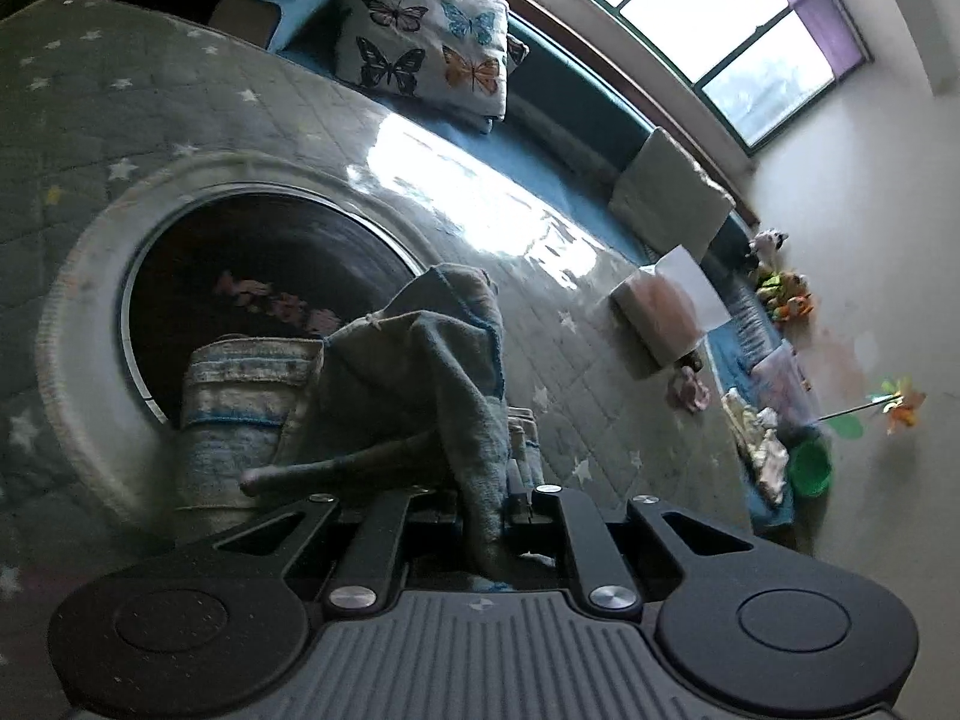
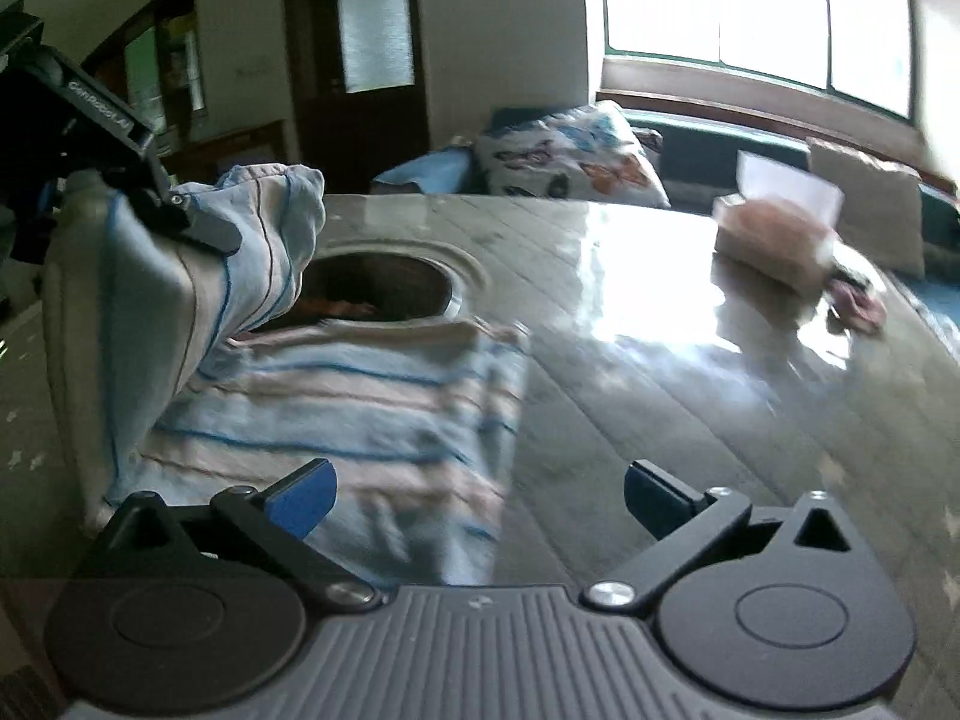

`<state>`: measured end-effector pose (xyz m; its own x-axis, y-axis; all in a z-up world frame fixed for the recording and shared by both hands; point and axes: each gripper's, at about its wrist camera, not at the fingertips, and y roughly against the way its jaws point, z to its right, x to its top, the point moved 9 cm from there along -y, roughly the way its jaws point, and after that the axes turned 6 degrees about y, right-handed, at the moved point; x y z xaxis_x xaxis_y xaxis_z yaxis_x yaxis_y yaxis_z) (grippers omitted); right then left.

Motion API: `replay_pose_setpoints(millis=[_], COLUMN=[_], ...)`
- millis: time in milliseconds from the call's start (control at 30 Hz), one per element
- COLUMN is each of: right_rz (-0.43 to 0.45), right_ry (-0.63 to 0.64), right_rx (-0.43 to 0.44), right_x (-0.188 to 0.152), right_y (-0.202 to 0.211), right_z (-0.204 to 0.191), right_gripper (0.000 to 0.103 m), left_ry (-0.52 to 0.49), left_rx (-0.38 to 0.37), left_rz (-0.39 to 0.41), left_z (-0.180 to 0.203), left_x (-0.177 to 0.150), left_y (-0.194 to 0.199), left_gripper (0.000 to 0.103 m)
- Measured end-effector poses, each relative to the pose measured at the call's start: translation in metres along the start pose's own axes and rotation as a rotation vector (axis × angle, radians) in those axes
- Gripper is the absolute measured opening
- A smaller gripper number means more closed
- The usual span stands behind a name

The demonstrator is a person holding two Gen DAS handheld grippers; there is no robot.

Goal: Fold towel

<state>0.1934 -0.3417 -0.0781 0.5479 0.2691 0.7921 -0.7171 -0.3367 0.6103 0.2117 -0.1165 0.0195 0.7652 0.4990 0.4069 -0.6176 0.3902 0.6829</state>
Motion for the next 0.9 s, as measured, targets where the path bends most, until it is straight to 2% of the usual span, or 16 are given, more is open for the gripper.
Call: replay_pose_setpoints(millis=[100,233,300,367,400,467,667,900], right_rz=[-0.02,-0.02,-0.01,-0.002,0.0,-0.002,-0.013,-0.013], right_ry=[-0.032,-0.081,-0.087,-0.088,-0.083,-0.066,-0.038,-0.039], right_rx=[-0.025,-0.014,-0.009,-0.011,-0.014,-0.025,-0.045,-0.043], right_x=[-0.014,-0.027,-0.028,-0.029,-0.029,-0.03,-0.03,-0.029], right_y=[-0.003,-0.002,0.001,0.003,0.003,0.003,0.002,0.002], right_z=[0.017,0.031,0.031,0.03,0.029,0.027,0.022,0.025], right_gripper=[0.103,0.103,0.103,0.103,0.103,0.103,0.103,0.103], left_ry=[-0.012,-0.042,-0.044,-0.044,-0.047,-0.053,-0.079,-0.108], left_rx=[0.003,0.02,0.031,0.019,0.004,-0.018,-0.039,0.099], left_rz=[-0.023,-0.063,-0.08,-0.097,-0.104,-0.104,-0.058,0.021], left_z=[0.015,0.027,0.026,0.026,0.028,0.031,0.024,-0.033], left_x=[-0.007,-0.021,-0.026,-0.03,-0.032,-0.033,-0.027,-0.017], left_y=[-0.02,-0.042,-0.05,-0.055,-0.055,-0.052,-0.027,0.012], left_gripper=[0.011,0.014,0.019,0.033,0.035,0.047,0.054,0.058])
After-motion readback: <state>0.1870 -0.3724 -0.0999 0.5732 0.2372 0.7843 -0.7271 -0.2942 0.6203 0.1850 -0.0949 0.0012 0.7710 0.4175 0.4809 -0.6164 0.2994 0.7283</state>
